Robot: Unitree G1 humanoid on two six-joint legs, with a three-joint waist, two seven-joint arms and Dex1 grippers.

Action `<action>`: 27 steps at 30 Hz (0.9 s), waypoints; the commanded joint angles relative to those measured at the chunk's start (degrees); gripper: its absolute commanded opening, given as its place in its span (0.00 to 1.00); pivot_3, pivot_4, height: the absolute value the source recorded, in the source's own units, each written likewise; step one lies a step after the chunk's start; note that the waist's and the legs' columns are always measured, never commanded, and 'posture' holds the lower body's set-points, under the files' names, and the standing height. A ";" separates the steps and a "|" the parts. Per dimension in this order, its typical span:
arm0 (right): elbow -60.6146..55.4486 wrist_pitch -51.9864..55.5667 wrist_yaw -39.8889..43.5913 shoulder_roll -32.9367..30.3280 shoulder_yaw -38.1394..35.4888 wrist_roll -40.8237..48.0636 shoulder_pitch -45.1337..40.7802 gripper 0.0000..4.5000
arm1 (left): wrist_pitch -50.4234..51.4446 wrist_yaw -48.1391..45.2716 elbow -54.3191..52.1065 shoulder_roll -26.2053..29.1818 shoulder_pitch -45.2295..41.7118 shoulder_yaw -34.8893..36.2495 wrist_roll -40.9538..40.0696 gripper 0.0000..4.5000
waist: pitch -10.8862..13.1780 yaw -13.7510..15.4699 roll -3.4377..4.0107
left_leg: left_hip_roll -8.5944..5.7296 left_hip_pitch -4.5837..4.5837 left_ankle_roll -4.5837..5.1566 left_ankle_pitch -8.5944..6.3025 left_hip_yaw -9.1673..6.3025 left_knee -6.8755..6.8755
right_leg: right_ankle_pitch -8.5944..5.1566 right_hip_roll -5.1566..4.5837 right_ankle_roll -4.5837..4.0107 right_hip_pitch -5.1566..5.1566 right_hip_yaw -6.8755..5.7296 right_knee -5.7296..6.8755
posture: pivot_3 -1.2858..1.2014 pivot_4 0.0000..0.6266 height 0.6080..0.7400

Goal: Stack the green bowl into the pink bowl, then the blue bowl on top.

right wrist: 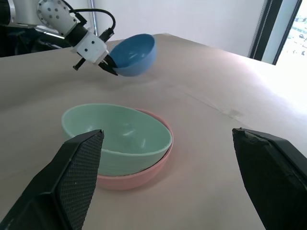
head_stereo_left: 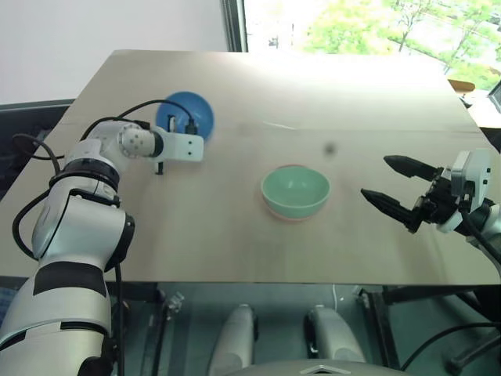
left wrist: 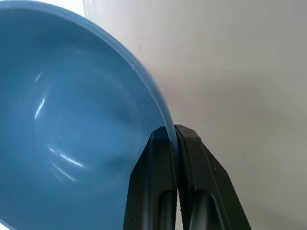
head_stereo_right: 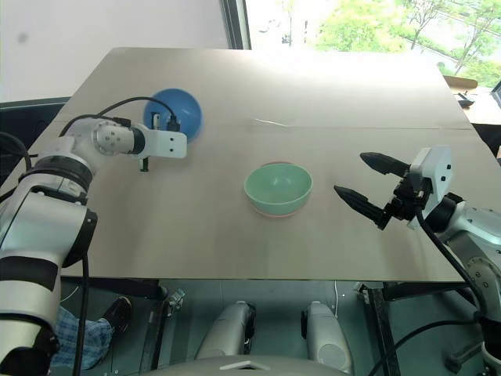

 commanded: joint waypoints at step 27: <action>-0.60 -1.92 0.81 1.05 -0.19 -0.85 -1.65 1.00 | 5.42 -41.88 -54.94 -4.27 12.56 5.71 -41.15 0.34 | -0.01 -0.51 0.02 | 0.03 0.06 0.00 0.00 0.06 0.05 | 0.00 0.01 -0.01 0.00 0.10 0.05 | 0.52 0.24 1.00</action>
